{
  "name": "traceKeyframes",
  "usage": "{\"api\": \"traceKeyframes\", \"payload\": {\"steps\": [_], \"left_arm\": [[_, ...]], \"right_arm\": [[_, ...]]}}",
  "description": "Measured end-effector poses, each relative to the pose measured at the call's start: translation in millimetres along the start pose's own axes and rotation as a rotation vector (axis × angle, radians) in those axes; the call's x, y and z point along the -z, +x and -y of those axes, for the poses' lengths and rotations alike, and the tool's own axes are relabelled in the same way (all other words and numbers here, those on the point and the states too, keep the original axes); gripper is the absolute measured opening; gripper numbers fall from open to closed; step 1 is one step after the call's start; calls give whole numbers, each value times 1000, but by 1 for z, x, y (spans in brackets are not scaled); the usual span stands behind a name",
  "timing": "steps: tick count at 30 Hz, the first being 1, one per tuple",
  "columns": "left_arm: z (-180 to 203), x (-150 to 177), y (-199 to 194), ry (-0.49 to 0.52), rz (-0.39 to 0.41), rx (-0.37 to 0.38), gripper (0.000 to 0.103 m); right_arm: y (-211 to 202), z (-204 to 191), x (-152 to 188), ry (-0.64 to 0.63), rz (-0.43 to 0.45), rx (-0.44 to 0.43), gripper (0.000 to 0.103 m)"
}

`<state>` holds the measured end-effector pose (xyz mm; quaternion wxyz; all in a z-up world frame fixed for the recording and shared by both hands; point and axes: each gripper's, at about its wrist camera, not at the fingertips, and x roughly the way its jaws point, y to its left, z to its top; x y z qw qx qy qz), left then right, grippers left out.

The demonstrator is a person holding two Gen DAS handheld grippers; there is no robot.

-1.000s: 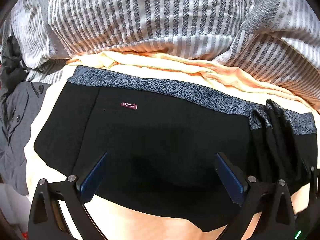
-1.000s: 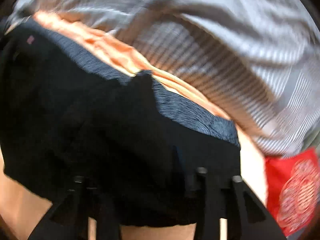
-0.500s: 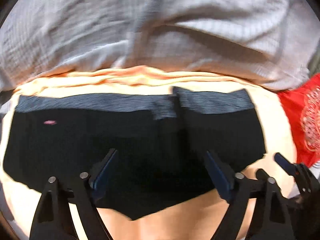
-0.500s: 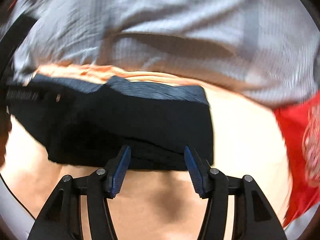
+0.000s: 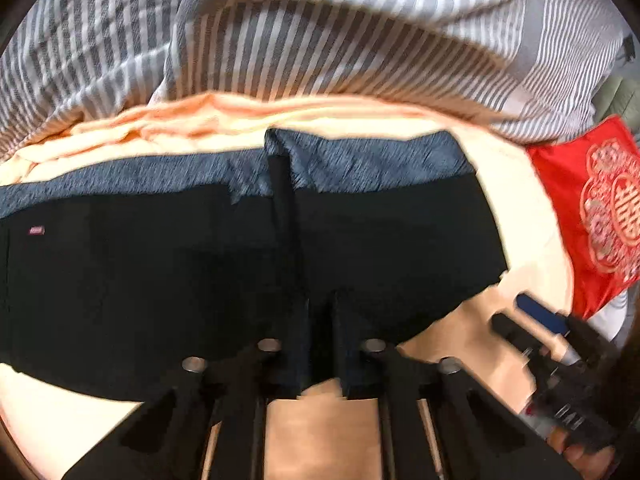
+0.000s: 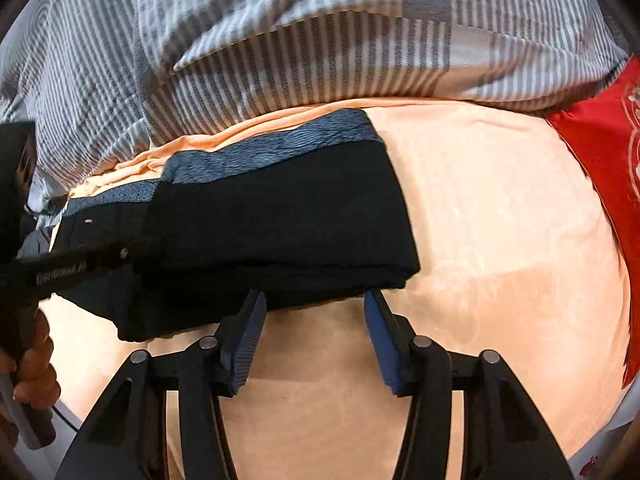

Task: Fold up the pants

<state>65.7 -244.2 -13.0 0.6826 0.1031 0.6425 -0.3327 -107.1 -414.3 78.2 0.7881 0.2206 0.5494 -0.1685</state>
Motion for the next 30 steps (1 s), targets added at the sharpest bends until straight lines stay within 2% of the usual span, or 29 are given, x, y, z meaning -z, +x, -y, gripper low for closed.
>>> {"api": "traceKeyframes", "payload": {"steps": [3, 6, 12, 17, 21, 23, 26, 28, 30], "left_arm": [[-7, 12, 16, -18, -40, -19, 6], [-8, 17, 25, -31, -31, -40, 6], [-1, 19, -14, -37, 19, -102, 6], [16, -5, -34, -20, 78, -92, 6], [35, -32, -16, -9, 93, -99, 6], [37, -41, 5, -25, 76, -142, 6], [23, -40, 28, -62, 33, -215, 6], [8, -32, 39, -97, -1, -224, 6], [4, -26, 36, -104, 24, -223, 6]], "right_arm": [[2, 3, 2, 13, -14, -2, 55], [3, 5, 6, 25, -30, -12, 55], [-3, 16, 4, 64, -28, -52, 55], [-6, 30, -14, 99, 2, -63, 55], [0, 43, -34, 160, 8, -97, 54], [5, 48, -42, 174, 10, -101, 53], [16, 50, -48, 197, -11, -133, 53], [27, 46, -48, 187, -37, -153, 53], [43, 38, -43, 159, -74, -144, 54]]}}
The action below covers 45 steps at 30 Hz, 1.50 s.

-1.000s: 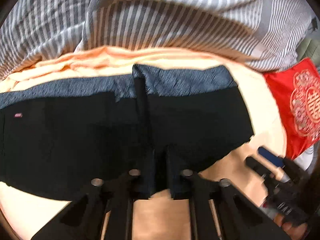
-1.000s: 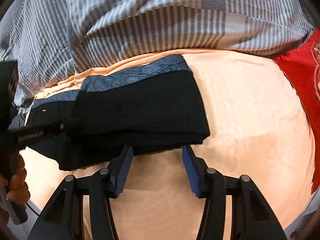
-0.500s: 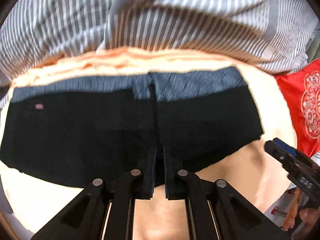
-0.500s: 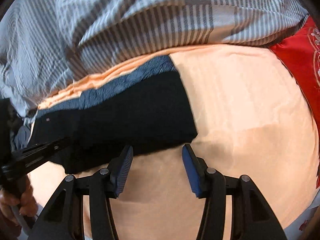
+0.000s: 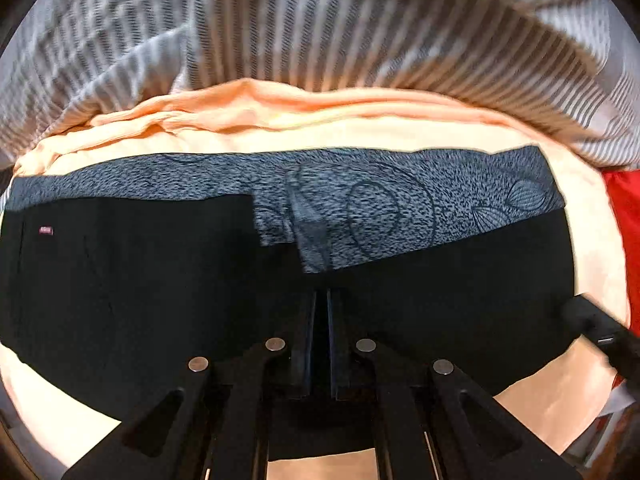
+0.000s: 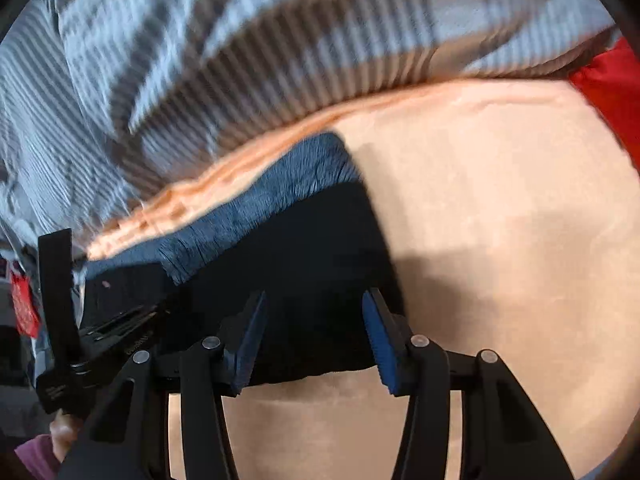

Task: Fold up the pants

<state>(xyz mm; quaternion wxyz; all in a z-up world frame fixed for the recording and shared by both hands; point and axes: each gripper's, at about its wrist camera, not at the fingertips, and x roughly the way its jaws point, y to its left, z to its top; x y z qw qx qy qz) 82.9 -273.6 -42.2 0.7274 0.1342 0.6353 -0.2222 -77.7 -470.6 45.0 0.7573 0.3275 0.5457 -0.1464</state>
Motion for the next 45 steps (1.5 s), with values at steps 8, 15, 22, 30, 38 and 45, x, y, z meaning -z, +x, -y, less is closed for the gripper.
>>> {"api": "traceKeyframes", "payload": {"steps": [8, 15, 22, 30, 38, 45], "left_arm": [[17, 0, -4, 29, 2, -101, 6], [23, 4, -31, -15, 25, -95, 7], [23, 20, -69, -50, 86, -120, 102], [25, 36, -91, -75, 71, -127, 102], [-9, 56, -100, -164, 46, -115, 102], [-60, 78, -98, -251, 23, -109, 102]], "right_arm": [[18, -3, 8, -77, -25, 22, 55], [19, -2, 3, -95, -49, 5, 55], [3, -5, 10, -149, -43, 6, 56], [-13, -11, 21, -182, -61, -14, 58], [-27, -22, 31, -236, -88, -2, 70], [-21, -56, 42, -240, -106, 3, 71]]}}
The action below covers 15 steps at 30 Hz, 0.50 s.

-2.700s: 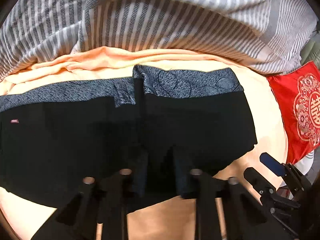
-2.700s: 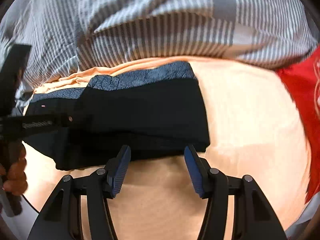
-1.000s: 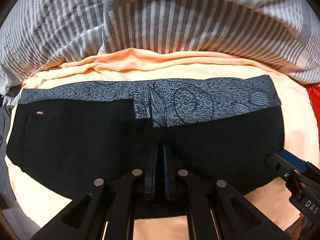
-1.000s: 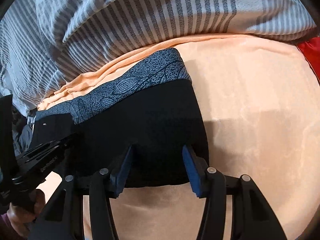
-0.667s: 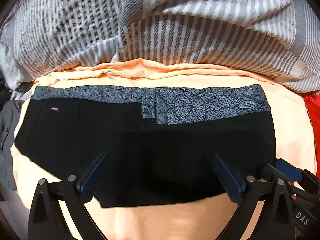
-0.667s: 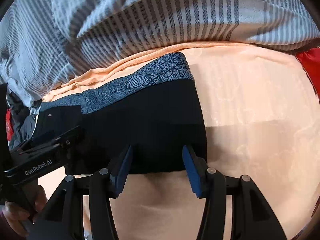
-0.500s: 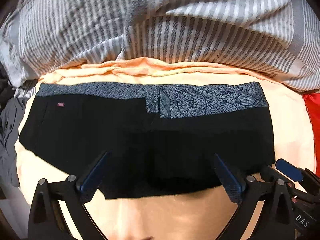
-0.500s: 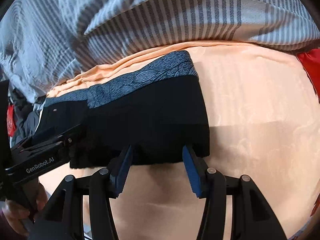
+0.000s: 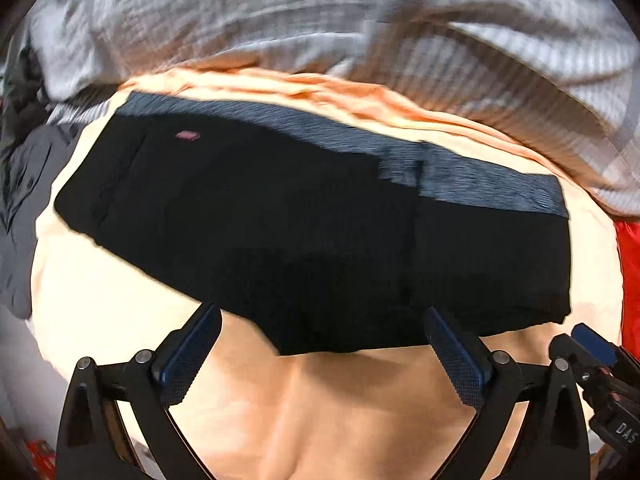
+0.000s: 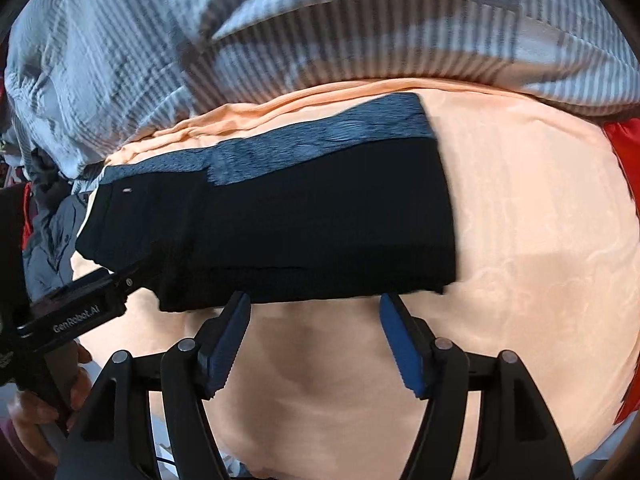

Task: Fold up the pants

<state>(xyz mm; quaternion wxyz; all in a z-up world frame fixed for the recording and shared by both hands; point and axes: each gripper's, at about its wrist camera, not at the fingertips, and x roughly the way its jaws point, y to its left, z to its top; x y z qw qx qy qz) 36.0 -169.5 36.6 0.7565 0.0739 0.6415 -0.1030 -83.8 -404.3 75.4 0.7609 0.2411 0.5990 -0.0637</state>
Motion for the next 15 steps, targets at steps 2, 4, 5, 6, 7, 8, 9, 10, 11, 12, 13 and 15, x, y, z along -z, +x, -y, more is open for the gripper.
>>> {"api": "traceKeyframes", "payload": {"steps": [2, 4, 5, 6, 7, 8, 9, 10, 11, 12, 13, 15], "left_arm": [[-22, 3, 1, -41, -4, 11, 102], [-46, 6, 5, -96, -25, 46, 102], [-56, 7, 8, -115, -40, 63, 102], [-66, 9, 10, -133, -56, 92, 102], [-79, 11, 12, -155, -67, 105, 102], [-87, 14, 12, -167, -65, 89, 102], [-96, 15, 12, -177, -59, 65, 102], [-110, 16, 13, -191, -53, 33, 102], [-119, 17, 14, -206, -53, 23, 102], [-133, 18, 15, -235, -55, 28, 102], [-144, 19, 17, -262, -58, 35, 102], [-171, 19, 21, -327, -60, 50, 102]], "right_arm": [[3, -16, 1, -12, -2, -2, 71], [7, -33, 1, -27, -14, -9, 71], [9, -42, 1, -35, -20, -13, 72], [12, -54, 1, -49, -28, -14, 72], [14, -61, 2, -58, -32, -14, 72], [15, -70, 2, -69, -36, -14, 72], [17, -79, 3, -80, -42, -15, 72], [20, -87, 4, -91, -47, -15, 72], [23, -96, 4, -104, -53, -11, 72], [26, -101, 4, -111, -58, -8, 73], [30, -107, 5, -122, -65, -3, 74], [39, -118, 5, -138, -81, 10, 74]]}}
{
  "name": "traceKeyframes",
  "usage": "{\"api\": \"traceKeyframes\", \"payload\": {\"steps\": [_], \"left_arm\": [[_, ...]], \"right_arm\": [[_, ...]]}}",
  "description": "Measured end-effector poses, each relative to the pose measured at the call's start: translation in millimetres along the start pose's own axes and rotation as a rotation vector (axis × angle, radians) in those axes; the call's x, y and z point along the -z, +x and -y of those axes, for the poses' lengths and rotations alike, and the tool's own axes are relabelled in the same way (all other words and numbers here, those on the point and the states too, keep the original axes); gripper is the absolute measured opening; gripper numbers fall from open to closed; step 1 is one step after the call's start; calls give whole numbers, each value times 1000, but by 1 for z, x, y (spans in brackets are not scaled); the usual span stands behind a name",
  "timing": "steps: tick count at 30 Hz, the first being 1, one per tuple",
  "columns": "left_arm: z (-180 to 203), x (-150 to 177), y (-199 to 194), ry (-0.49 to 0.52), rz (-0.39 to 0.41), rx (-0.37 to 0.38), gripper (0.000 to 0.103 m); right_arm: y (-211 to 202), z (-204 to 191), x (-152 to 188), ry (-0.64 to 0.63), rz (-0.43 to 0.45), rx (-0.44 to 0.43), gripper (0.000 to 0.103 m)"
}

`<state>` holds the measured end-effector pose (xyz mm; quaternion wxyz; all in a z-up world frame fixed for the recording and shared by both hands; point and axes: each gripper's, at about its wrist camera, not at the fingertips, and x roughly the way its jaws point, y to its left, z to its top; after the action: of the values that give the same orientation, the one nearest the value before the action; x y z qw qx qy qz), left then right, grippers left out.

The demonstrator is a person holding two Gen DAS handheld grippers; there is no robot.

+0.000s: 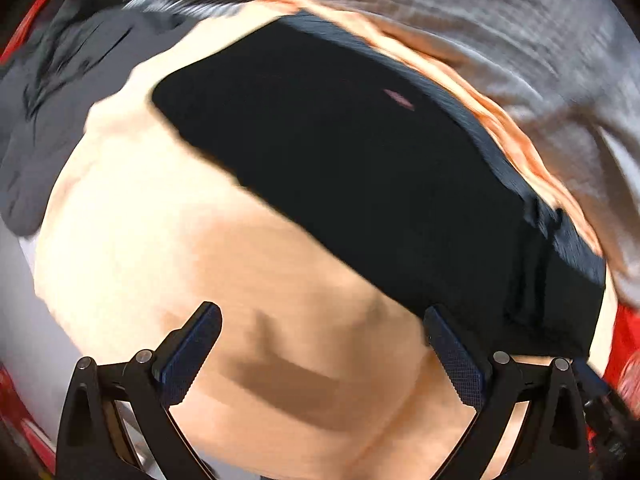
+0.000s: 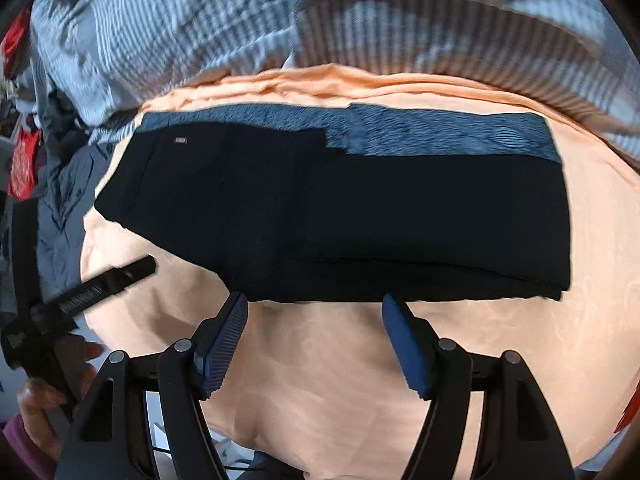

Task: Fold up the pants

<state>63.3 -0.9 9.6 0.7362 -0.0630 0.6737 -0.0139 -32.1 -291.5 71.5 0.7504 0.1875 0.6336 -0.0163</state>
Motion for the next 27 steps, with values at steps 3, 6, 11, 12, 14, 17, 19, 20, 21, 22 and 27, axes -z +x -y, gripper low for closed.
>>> {"api": "traceKeyframes", "payload": {"steps": [3, 6, 11, 12, 14, 17, 19, 20, 21, 22, 27], "left_arm": [[-30, -12, -4, -91, 39, 0, 102], [-54, -28, -7, -158, 64, 47, 102], [-65, -56, 6, -183, 89, 100, 102], [-65, -61, 9, -188, 90, 112, 102], [-68, -68, 16, -205, 91, 169, 102], [-69, -76, 27, -222, 96, 257, 101], [-68, -81, 34, -228, 95, 303, 101], [-69, -83, 37, -237, 95, 341, 101], [-70, -85, 41, -247, 95, 374, 101], [-71, -86, 43, -259, 95, 409, 101], [-70, -93, 47, -288, 113, 531, 101]], "right_arm": [[14, -9, -4, -21, -20, 40, 74], [26, -13, -11, -27, -28, 73, 74], [61, -9, -24, -5, -90, 99, 79], [73, -4, -25, 30, -129, 82, 79], [77, -1, -27, 56, -112, 65, 86], [82, -7, -28, 25, -112, 74, 90], [84, -12, -26, -8, -111, 85, 93], [84, -13, -26, -22, -112, 90, 93], [85, -14, -25, -33, -112, 94, 93], [85, -15, -24, -39, -113, 94, 94], [85, -13, -25, -45, -120, 78, 94]]}}
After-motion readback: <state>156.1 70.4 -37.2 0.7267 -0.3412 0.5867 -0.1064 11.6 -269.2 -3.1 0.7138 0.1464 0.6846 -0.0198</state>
